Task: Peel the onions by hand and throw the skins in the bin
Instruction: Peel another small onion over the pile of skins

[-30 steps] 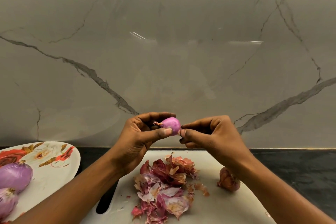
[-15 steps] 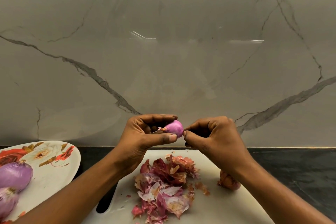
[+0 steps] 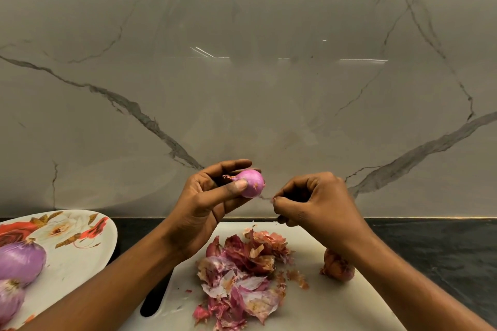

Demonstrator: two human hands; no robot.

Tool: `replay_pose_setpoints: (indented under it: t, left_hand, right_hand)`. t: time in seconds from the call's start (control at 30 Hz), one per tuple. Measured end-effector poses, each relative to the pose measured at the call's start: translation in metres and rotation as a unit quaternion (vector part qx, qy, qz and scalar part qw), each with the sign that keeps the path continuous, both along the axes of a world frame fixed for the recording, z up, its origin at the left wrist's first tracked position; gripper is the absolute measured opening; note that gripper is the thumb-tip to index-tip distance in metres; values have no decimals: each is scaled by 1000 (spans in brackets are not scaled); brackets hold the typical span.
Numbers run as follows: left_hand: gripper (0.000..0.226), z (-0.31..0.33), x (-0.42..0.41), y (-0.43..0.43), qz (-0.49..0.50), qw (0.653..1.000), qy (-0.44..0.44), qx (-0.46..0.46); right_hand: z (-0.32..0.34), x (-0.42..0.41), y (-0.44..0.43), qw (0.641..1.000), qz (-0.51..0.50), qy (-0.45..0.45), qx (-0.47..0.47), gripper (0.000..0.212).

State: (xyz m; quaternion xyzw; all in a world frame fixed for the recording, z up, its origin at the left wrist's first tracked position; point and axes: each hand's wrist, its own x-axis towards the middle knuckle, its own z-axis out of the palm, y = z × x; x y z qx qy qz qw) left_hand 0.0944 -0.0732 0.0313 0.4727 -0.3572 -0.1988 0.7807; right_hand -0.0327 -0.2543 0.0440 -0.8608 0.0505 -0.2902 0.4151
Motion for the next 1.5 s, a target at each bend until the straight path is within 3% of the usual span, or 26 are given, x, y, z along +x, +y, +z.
replay_pose_setpoints:
  t: [0.13,0.3,0.57,0.7,0.93,1.0,1.1,1.2,1.5]
  left_hand:
    - [48,-1,-1,0,6,1000,-14,19]
    - [51,-1,-1,1,26,998,-31,40]
    - [50,1,1,4,21,998,-38,42]
    - [40,-1,-1,3,5,998,-35,47]
    - [48,-2,-1,2,1,998,-30,49]
    - [52,-1,-2,2,13,998,-40,53]
    - [62,1,-4,2,30,996,-52,63]
    - [65,2,-6,1,52,992,-73,88]
    - [45,-1,-9,1,81,982,-119,126]
  right_hand:
    - [3,0,1,996,53,3,73,18]
    - [2,0,4,995,81,-8,56,40]
    - [3,0,0,992,83,-23,94,12]
    - [-1,2,-2,998,19,-24,48,3]
    - [-7,6,-9,998,-34,-22,-41,14]
    - [-7,8,-10,999,-21,-25,-13,3]
    - [-7,9,-8,999,-21,-32,11,21]
    - [-6,8,-9,998,-16,-54,25,11]
    - [-1,3,-3,995,62,-73,-8,18]
